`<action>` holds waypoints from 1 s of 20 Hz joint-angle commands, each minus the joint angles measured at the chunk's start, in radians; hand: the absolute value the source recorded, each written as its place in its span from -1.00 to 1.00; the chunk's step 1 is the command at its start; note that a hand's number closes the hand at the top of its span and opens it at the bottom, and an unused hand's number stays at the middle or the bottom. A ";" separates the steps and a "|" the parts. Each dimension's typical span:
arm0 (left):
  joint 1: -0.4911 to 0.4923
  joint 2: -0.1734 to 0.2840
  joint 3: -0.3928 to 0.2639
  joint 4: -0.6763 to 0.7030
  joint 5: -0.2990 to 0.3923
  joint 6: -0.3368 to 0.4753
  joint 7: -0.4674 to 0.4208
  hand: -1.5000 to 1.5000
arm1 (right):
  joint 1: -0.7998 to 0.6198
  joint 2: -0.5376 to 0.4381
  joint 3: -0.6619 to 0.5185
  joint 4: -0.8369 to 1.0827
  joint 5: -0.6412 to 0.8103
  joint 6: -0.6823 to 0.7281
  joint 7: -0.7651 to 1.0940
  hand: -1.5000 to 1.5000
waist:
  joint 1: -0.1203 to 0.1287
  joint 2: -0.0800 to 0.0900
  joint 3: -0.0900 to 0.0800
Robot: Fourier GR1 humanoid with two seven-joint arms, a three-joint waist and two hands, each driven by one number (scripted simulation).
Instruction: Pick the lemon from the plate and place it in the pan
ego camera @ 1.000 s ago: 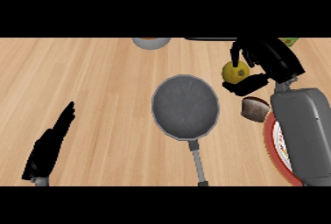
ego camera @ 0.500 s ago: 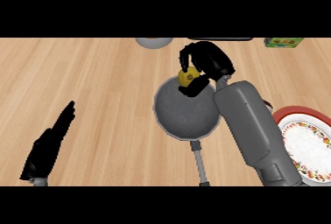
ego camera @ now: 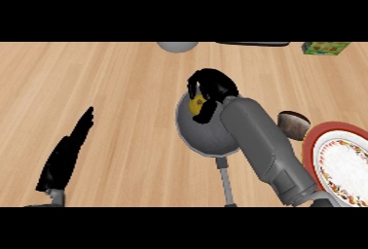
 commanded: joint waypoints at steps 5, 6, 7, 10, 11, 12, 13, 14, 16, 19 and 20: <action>0.038 -0.017 -0.025 0.015 -0.015 -0.002 -0.039 0.00 | -0.043 0.003 -0.036 0.126 -0.355 0.056 0.020 -1.00 | 0.020 0.000 0.000; -0.036 0.011 -0.006 0.029 -0.007 -0.024 -0.034 0.00 | 0.014 0.003 0.002 0.101 -0.412 -0.051 -0.016 -1.00 | 0.039 0.003 0.001; -0.025 0.013 0.005 -0.007 0.007 -0.025 -0.004 0.00 | -0.034 0.003 -0.022 0.123 -0.434 -0.068 -0.020 -1.00 | 0.041 0.004 0.001; -0.050 0.000 -0.006 0.019 -0.002 -0.023 0.008 0.00 | -0.035 0.003 -0.016 0.091 -0.526 -0.170 -0.094 -1.00 | 0.027 0.002 0.001; -0.045 -0.013 -0.020 -0.006 -0.019 -0.004 0.036 0.00 | -0.024 0.003 -0.025 0.093 -0.553 -0.210 -0.097 -1.00 | 0.021 0.000 0.001; -0.007 -0.002 -0.002 -0.011 0.011 -0.025 0.000 0.00 | -0.026 0.003 -0.053 0.101 -0.571 -0.227 -0.128 -1.00 | 0.018 -0.001 0.001; 0.058 0.009 -0.001 -0.019 0.007 -0.028 -0.049 0.00 | -0.050 0.003 -0.067 0.100 -0.601 -0.245 -0.087 -1.00 | 0.015 -0.005 0.000; -0.043 0.011 0.019 0.027 0.004 -0.021 0.003 0.00 | -0.054 0.003 -0.082 0.141 -0.612 -0.280 -0.137 -1.00 | 0.012 0.005 0.001; 0.015 0.029 0.045 0.020 0.033 -0.040 -0.045 0.00 | -0.048 0.003 -0.123 0.148 -0.643 -0.339 -0.154 -1.00 | 0.004 0.001 0.000; 0.025 0.006 0.026 -0.011 -0.004 -0.001 -0.004 0.00 | -0.061 -0.016 -0.203 0.176 -0.654 -0.352 -0.159 -1.00 | -0.029 -0.005 0.000; 0.055 0.011 0.034 -0.033 0.032 -0.029 -0.015 0.00 | -0.100 -0.088 -0.243 0.195 -0.680 -0.314 -0.137 -1.00 | -0.018 -0.003 0.001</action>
